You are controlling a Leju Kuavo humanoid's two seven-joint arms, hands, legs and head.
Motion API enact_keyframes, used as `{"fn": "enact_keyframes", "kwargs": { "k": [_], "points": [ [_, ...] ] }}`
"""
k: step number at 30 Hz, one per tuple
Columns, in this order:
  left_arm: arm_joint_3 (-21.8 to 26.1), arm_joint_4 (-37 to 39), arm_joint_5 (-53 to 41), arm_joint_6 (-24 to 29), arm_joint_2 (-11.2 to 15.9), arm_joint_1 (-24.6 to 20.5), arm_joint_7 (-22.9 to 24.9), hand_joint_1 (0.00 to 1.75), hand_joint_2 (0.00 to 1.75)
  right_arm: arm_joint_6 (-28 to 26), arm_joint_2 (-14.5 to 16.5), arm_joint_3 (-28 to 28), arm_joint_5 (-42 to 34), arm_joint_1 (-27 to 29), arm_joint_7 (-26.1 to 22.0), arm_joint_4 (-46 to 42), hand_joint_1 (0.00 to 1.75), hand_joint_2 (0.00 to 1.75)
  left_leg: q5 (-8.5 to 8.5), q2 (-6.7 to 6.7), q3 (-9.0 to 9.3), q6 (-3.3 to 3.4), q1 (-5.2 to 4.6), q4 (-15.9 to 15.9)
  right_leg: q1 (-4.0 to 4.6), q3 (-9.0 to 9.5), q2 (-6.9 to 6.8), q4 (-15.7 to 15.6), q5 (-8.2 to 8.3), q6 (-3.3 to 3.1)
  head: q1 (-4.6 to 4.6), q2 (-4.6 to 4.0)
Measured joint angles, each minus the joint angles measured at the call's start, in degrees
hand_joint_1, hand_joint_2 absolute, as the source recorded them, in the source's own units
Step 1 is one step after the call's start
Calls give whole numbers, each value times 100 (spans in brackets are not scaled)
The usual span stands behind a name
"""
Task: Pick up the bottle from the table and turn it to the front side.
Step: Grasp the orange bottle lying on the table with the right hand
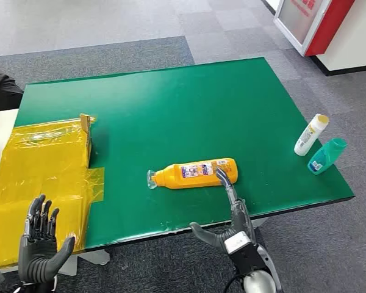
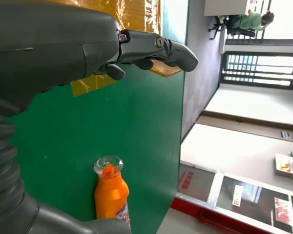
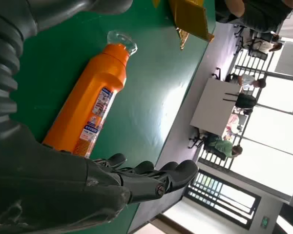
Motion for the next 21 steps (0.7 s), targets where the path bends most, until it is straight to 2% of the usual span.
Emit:
{"fn": "enact_keyframes", "kwargs": {
  "k": [5, 10, 16, 21],
  "points": [
    [4, 0, 6, -2, 0, 0, -17, 0, 175, -30, 0, -2, 46, 6, 11, -26, 0, 175, 0, 0, 0, 0, 0, 0, 0, 0, 0, 0, 0, 0, 0, 0],
    [14, 0, 11, -17, 0, 2, -32, 0, 175, -295, 0, -2, 596, 0, 315, -79, 0, 175, 0, 0, 0, 0, 0, 0, 0, 0, 0, 0, 0, 0, 0, 0],
    [37, 13, 2, -113, -1, 1, -49, 0, 175, -204, -62, 9, 1680, -281, 1426, -127, 0, 175, 1, 1, 1, 1, 0, 0, 0, 1, 0, 0, 1, 0, -1, 0],
    [56, 132, -88, -145, -2, -13, 57, 0, 175, 113, -385, 29, 2115, -772, 2046, -13, 0, 175, 3, 1, 1, 3, 0, 0, -2, 2, 0, 0, 5, 3, 0, 0]
  ]
}}
